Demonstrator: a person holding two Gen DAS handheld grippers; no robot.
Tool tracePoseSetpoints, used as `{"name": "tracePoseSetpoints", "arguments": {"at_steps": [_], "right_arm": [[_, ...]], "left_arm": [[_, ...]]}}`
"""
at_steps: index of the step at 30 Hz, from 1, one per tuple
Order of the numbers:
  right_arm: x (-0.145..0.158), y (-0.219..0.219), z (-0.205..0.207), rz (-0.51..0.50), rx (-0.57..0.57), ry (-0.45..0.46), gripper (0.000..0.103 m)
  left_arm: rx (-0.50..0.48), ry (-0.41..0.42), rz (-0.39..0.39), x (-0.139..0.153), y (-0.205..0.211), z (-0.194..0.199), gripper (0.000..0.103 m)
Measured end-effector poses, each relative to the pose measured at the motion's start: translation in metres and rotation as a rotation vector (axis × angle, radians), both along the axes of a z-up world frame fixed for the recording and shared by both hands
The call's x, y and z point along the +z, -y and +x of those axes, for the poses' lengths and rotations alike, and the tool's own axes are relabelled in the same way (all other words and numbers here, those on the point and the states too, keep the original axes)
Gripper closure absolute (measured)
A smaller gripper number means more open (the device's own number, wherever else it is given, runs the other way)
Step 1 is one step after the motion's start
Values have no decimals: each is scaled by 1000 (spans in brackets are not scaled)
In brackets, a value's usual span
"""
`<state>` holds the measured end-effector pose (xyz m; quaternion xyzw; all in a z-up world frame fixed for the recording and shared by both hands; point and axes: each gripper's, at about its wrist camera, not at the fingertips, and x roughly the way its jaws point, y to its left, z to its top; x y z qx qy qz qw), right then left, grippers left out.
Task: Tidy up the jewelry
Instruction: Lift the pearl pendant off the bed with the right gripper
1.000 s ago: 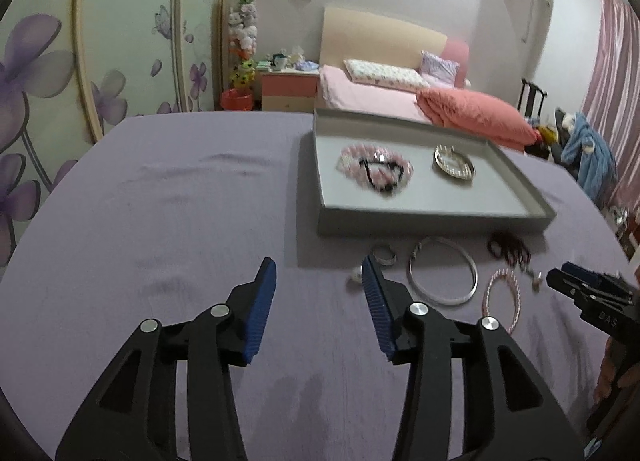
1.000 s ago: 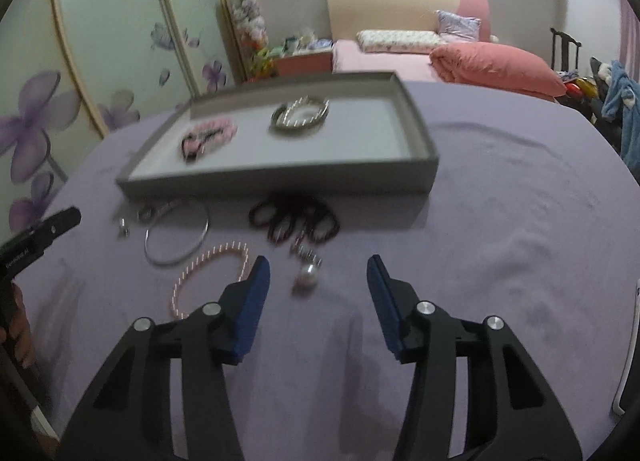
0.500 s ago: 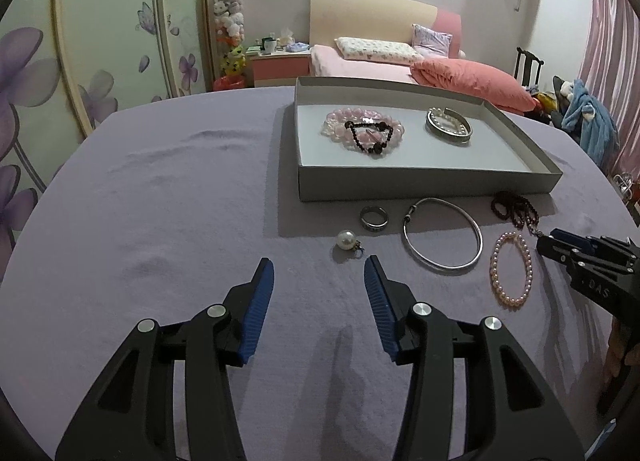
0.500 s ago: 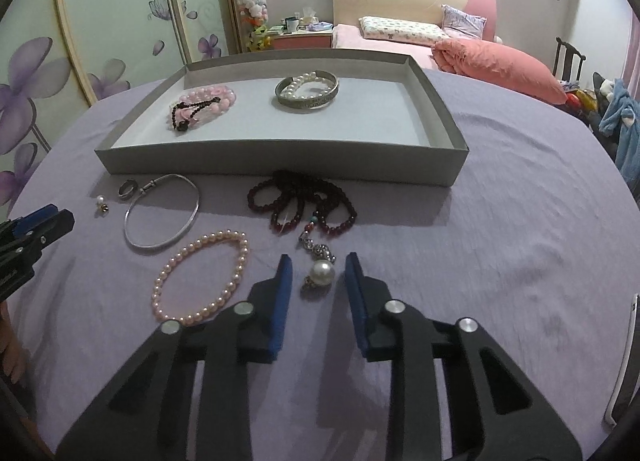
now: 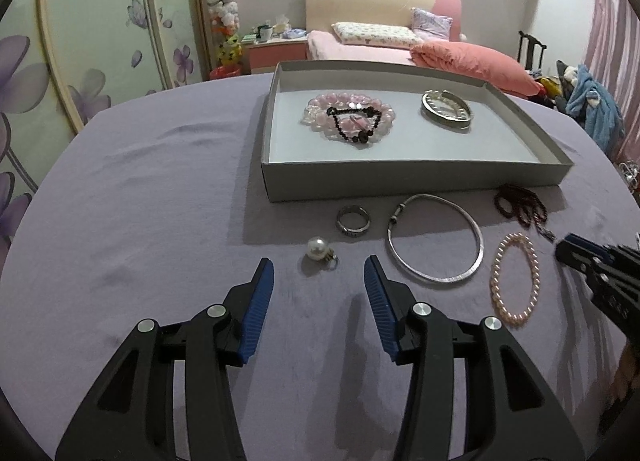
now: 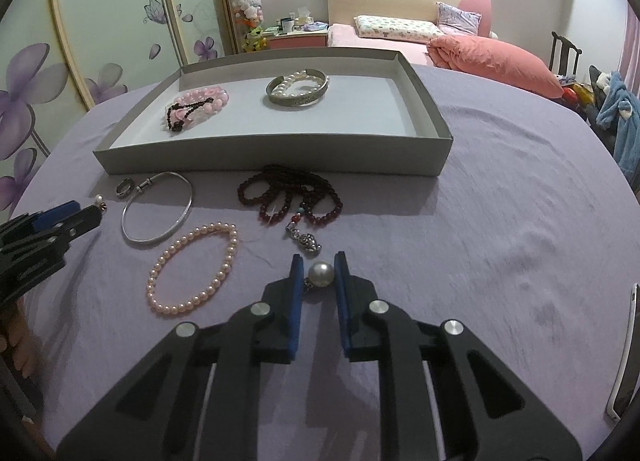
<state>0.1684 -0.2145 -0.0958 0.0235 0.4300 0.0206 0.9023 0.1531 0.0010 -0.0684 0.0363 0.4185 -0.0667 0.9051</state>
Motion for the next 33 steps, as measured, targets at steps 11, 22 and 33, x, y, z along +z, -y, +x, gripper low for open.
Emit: {"name": "tracePoseSetpoints", "arguments": {"at_steps": [11,22,33], "right_arm": [[0,-1,0,4,0,0,87],[0,-1,-1,-6,1,-1,87],[-1,-3,-1,-11,1,-1,87]], "left_arm": [[20,-16,14,-4,2,9,87],[-28,-19,18,-3,-4,-12,86],[-26,-19,15,-4,-3,-10,86]]}}
